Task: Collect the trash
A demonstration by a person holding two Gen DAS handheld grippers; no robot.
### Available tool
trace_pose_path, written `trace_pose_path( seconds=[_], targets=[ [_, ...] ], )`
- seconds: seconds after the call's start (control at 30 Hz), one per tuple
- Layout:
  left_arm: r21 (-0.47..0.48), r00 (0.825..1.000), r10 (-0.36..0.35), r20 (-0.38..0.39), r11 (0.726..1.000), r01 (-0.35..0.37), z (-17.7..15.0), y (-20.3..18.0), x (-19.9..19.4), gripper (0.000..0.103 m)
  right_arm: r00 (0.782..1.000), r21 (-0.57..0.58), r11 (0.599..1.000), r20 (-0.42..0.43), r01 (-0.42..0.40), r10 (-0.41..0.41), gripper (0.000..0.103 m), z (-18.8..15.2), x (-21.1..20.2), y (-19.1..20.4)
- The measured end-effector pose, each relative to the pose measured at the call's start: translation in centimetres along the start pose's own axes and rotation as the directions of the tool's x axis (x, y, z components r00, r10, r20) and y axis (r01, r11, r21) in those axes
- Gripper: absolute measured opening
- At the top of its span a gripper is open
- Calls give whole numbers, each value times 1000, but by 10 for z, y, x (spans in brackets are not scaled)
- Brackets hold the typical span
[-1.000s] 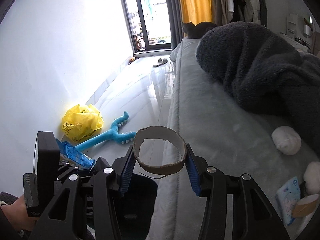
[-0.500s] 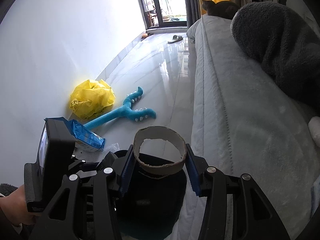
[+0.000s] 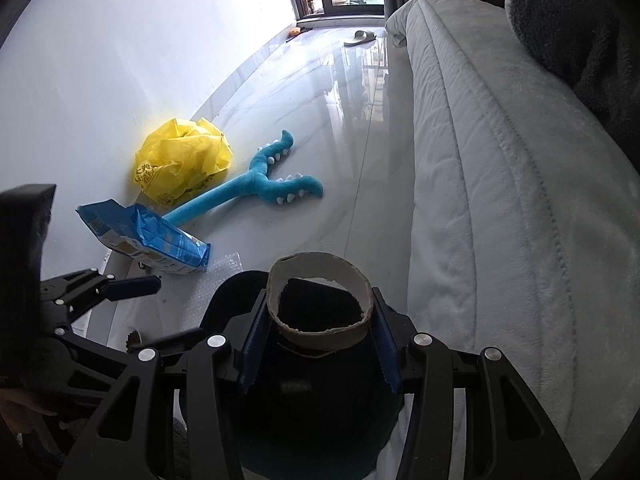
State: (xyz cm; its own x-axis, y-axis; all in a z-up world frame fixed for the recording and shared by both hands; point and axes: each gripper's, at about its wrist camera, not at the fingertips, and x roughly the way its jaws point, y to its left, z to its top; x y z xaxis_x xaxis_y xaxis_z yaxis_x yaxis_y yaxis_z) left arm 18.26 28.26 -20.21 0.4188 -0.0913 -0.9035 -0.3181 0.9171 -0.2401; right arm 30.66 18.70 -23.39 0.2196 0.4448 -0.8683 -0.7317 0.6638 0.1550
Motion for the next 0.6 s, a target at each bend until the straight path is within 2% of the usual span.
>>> trace_pose_path(
  seconds=[0.13,0.37,0.6],
  targets=[
    [-11,997,-10,74,1000,11,4,14,-16,91,999,-11,1000,-50,7,-7,49,-6,21,7],
    [-35,987,-3,158,999,8,12,30,-36,92,991,-38,999,-129,14,-19,49,-18,50,16],
    [0,959,-34,280,999,35,18,27,-61,93,979,-77,997,-203,5,-21,50,-28,71,27]
  ],
)
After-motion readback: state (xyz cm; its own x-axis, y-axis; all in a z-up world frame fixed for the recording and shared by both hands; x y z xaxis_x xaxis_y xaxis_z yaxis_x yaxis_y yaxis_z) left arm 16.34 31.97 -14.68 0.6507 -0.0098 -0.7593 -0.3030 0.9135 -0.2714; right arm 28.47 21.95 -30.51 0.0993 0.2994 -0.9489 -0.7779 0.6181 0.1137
